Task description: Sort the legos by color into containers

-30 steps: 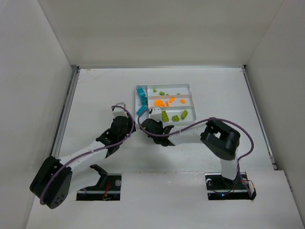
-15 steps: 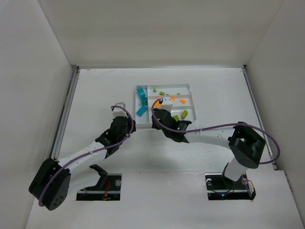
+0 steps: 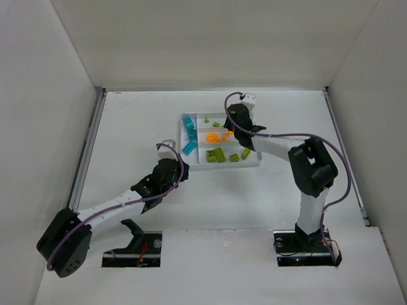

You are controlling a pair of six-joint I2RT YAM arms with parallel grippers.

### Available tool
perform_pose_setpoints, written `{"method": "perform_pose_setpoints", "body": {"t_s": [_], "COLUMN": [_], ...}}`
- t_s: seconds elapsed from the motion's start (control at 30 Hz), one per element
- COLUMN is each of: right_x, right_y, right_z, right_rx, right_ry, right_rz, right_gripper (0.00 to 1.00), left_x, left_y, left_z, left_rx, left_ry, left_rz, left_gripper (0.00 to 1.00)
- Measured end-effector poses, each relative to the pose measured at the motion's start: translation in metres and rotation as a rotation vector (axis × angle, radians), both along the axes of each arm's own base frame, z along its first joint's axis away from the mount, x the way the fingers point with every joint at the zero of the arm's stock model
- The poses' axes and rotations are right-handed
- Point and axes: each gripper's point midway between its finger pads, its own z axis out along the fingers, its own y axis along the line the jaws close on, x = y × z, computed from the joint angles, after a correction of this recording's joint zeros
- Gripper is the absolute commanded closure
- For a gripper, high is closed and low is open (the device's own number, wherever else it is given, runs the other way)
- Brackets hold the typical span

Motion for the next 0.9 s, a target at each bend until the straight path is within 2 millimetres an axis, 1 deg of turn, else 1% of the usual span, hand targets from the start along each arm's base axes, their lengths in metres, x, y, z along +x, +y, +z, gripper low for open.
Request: {"method": "perform_pose_setpoints", "body": {"t_s": [0.07,0.13,0.27,0.37,0.43,0.53,0.57,0.6,0.67,0.77,0.83,0.9], "right_x": [0.018,0.032,0.047,0.051,0.052,0.05,0.046,0.04,0.025,-0.002,-0.024,-0.048], "right_y": [-0.008,-0.013,-0.018,-0.018,-0.018,-0.017,-0.018,-0.02,-0.027,-0.04,-0.051,-0.063], "right_z": [-0.005,-0.012,-0.023,-0.025,-0.024,-0.018,-0.014,-0.009,0.007,0.038,0.056,0.062], "right_rx": [-0.003,-0.008,-0.017,-0.016,-0.014,-0.004,0.0,0.003,0.014,0.06,0.105,0.15], "right_ry": [-0.002,0.002,0.011,0.014,0.013,0.006,0.003,0.001,-0.014,-0.066,-0.106,-0.13], "right_rz": [-0.025,-0.041,-0.057,-0.053,-0.049,-0.04,-0.035,-0.032,-0.026,-0.027,-0.036,-0.046], "right_gripper": [0.59,0.56,0.44,0.37,0.37,0.37,0.38,0.42,0.52,0.72,0.74,0.74], "left_x": [-0.001,-0.001,0.003,0.009,0.014,0.024,0.029,0.035,0.047,0.072,0.09,0.113], "left_y": [-0.003,-0.005,-0.011,-0.017,-0.022,-0.032,-0.036,-0.041,-0.05,-0.066,-0.077,-0.087], "left_z": [0.001,0.001,0.004,0.01,0.015,0.023,0.026,0.029,0.035,0.044,0.047,0.047], "left_rx": [-0.004,-0.004,-0.008,-0.017,-0.025,-0.036,-0.042,-0.045,-0.053,-0.058,-0.054,-0.037], "left_ry": [-0.002,-0.001,-0.001,-0.012,-0.021,-0.035,-0.042,-0.048,-0.062,-0.084,-0.099,-0.112], "left_rz": [-0.008,-0.012,-0.017,-0.019,-0.021,-0.022,-0.021,-0.022,-0.019,-0.017,-0.013,-0.01], "left_gripper": [0.85,0.85,0.85,0.85,0.85,0.85,0.85,0.85,0.85,0.85,0.85,0.85]}}
